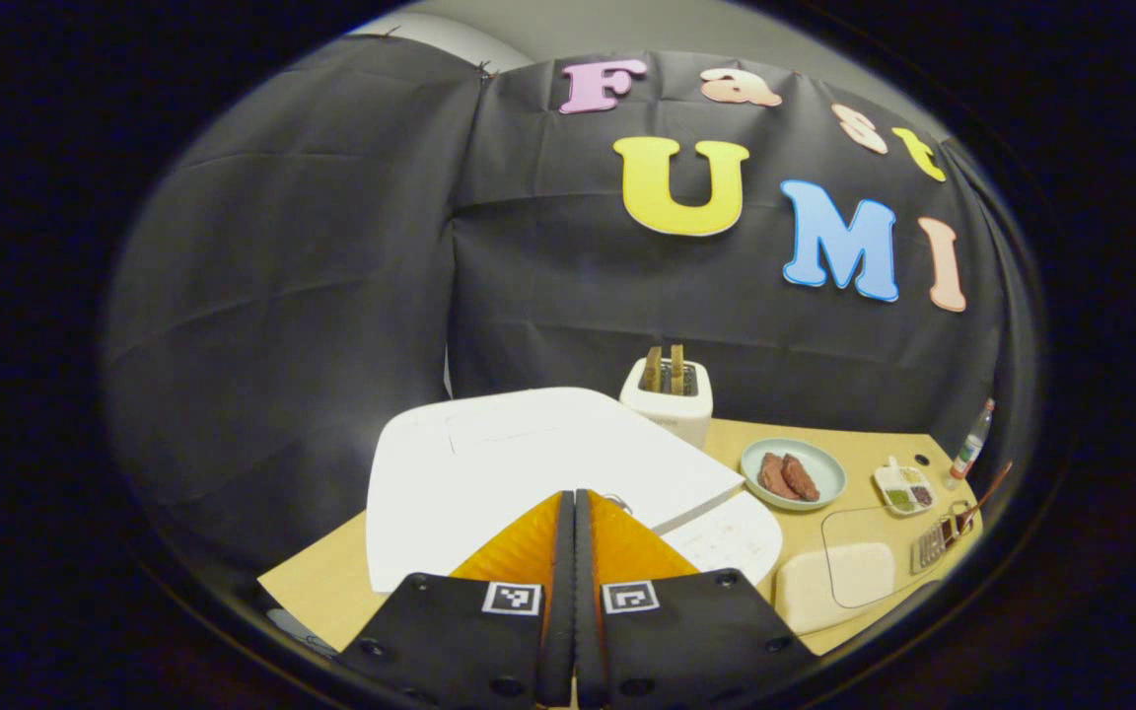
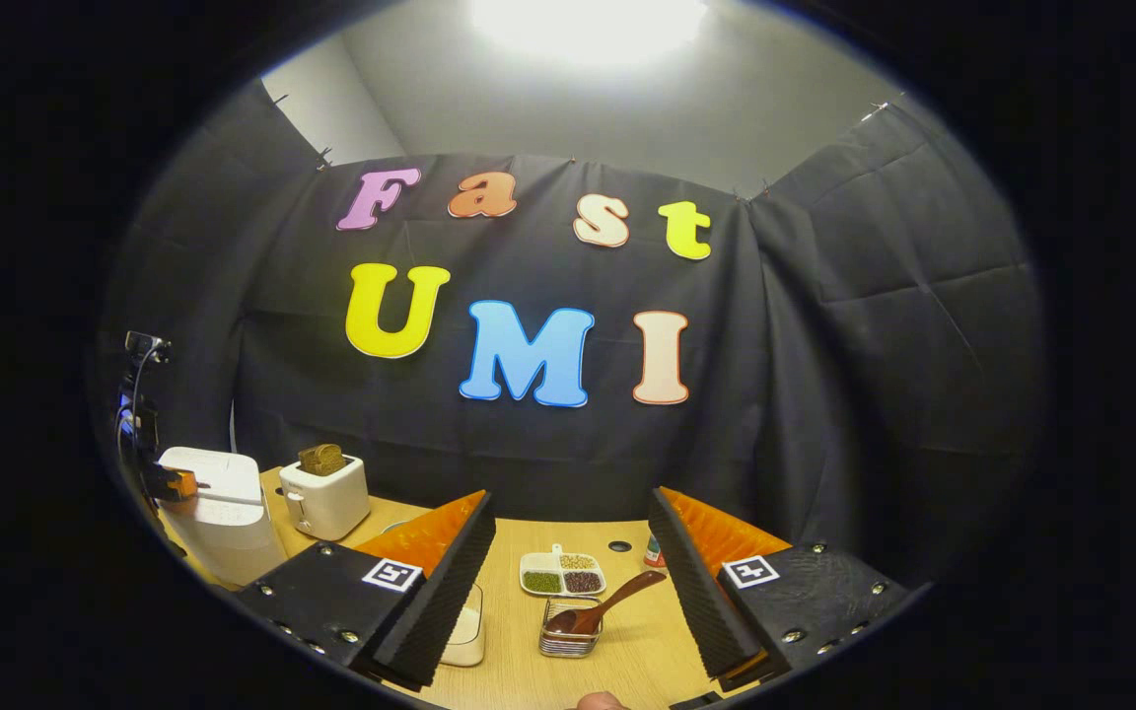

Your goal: Close the left gripper, press the button to open the rice cooker; take a wooden spoon from the chopstick holder with the right hand, scoop a spoonful of rice and pour it into the rice cooker, then put the wooden spoon back into the chopstick holder.

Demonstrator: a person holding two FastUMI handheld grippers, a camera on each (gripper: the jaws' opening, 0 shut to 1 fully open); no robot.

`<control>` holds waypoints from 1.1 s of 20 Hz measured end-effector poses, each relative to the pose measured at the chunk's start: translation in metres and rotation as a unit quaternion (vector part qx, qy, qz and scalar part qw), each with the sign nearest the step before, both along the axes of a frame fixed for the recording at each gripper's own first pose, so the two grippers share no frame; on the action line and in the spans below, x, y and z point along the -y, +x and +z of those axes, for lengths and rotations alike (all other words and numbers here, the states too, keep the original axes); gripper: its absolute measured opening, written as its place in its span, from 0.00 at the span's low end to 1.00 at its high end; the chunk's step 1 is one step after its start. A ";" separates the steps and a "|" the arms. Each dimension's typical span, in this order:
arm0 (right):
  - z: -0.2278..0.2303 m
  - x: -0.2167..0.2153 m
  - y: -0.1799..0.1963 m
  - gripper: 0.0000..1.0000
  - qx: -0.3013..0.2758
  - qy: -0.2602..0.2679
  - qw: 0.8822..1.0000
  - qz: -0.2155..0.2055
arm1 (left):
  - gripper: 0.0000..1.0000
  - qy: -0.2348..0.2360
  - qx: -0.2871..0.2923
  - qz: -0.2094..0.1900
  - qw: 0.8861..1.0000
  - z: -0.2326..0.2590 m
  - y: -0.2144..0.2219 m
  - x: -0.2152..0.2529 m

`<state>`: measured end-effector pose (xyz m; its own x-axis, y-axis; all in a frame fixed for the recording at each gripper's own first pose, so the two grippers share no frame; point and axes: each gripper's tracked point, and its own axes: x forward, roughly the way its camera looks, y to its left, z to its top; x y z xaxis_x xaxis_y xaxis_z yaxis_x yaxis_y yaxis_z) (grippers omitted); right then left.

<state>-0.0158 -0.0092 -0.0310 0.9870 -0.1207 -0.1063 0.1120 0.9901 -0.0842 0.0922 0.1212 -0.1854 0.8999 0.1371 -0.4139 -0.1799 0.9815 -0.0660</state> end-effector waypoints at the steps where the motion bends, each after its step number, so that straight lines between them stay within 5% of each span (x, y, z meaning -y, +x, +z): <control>1: 0.000 0.002 0.000 0.95 0.000 0.003 1.000 0.001 | 0.09 0.011 0.013 0.002 1.000 0.011 0.001 -0.002; 13: -0.004 0.022 0.020 0.95 0.005 0.026 1.000 0.014 | 0.09 0.053 0.181 0.010 0.982 0.167 -0.008 0.005; 14: -0.005 0.023 0.024 0.95 0.006 0.027 1.000 0.016 | 0.16 0.052 0.191 0.009 0.980 0.175 -0.012 0.009; 19: -0.005 0.032 0.042 0.95 0.013 0.023 0.999 0.019 | 0.89 0.050 0.231 0.000 0.972 0.206 -0.035 0.031; 22: -0.011 0.042 0.055 0.95 0.013 0.023 1.000 0.014 | 0.89 0.049 0.233 -0.005 0.971 0.209 -0.048 0.044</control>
<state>0.0393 -0.0507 -0.0419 0.9923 -0.0891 -0.0859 0.0863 0.9956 -0.0356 0.0445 0.0774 0.0232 0.9878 0.1463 0.0541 -0.1440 0.9885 -0.0452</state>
